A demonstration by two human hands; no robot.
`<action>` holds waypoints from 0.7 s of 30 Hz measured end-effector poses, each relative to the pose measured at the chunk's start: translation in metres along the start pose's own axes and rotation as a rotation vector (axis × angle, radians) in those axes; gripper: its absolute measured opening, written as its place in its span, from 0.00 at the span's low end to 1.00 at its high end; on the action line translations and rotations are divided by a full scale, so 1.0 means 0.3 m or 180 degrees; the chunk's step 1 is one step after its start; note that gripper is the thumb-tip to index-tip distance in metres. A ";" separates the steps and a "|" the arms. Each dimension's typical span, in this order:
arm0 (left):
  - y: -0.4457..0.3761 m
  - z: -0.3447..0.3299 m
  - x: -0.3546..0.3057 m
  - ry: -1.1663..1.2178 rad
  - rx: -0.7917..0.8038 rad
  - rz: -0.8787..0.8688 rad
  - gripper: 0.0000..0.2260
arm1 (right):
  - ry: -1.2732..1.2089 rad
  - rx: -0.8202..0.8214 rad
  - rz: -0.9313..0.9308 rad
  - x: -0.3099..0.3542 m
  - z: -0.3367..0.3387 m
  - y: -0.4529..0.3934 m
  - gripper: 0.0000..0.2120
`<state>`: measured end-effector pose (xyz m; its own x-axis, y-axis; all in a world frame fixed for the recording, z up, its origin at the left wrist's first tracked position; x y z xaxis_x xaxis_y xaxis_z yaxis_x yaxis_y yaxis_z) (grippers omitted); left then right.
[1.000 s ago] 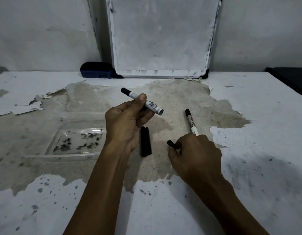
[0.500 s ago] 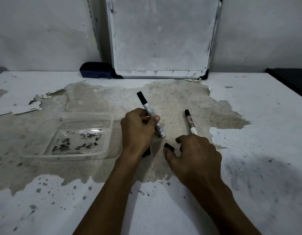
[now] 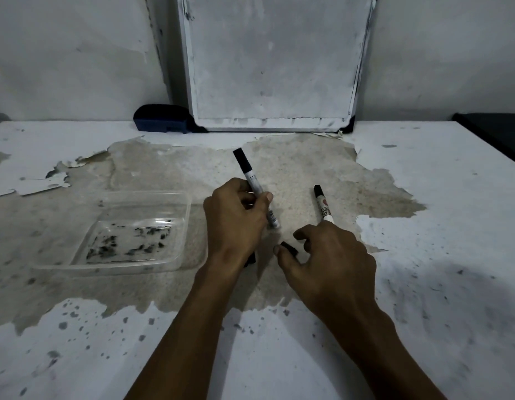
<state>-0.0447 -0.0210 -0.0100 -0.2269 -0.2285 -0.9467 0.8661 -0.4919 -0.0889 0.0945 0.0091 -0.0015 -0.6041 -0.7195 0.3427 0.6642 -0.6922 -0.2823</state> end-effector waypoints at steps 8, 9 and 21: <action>-0.003 -0.001 -0.002 0.0041 -0.0077 -0.0050 0.09 | -0.0021 0.0037 -0.0056 0.002 0.006 -0.001 0.19; -0.001 -0.001 -0.005 -0.0011 -0.0088 -0.0075 0.08 | -0.0030 0.0057 -0.0045 0.003 0.008 0.000 0.19; -0.005 0.001 0.005 -0.0064 -0.0134 -0.0031 0.08 | -0.0070 -0.0057 -0.0047 0.007 -0.007 -0.028 0.16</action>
<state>-0.0464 -0.0209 -0.0111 -0.2439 -0.2409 -0.9394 0.8818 -0.4584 -0.1114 0.0868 0.0134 -0.0003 -0.6038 -0.7080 0.3663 0.6473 -0.7037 -0.2929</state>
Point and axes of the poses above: each hand's wrist, its own y-axis away from the middle knuckle, its own z-axis out of the back of the hand, x = y × z, the point moved 2 cm from there along -y, towards the middle knuckle, and after that the axes turned 13 degrees about z, right-handed, at the moved point
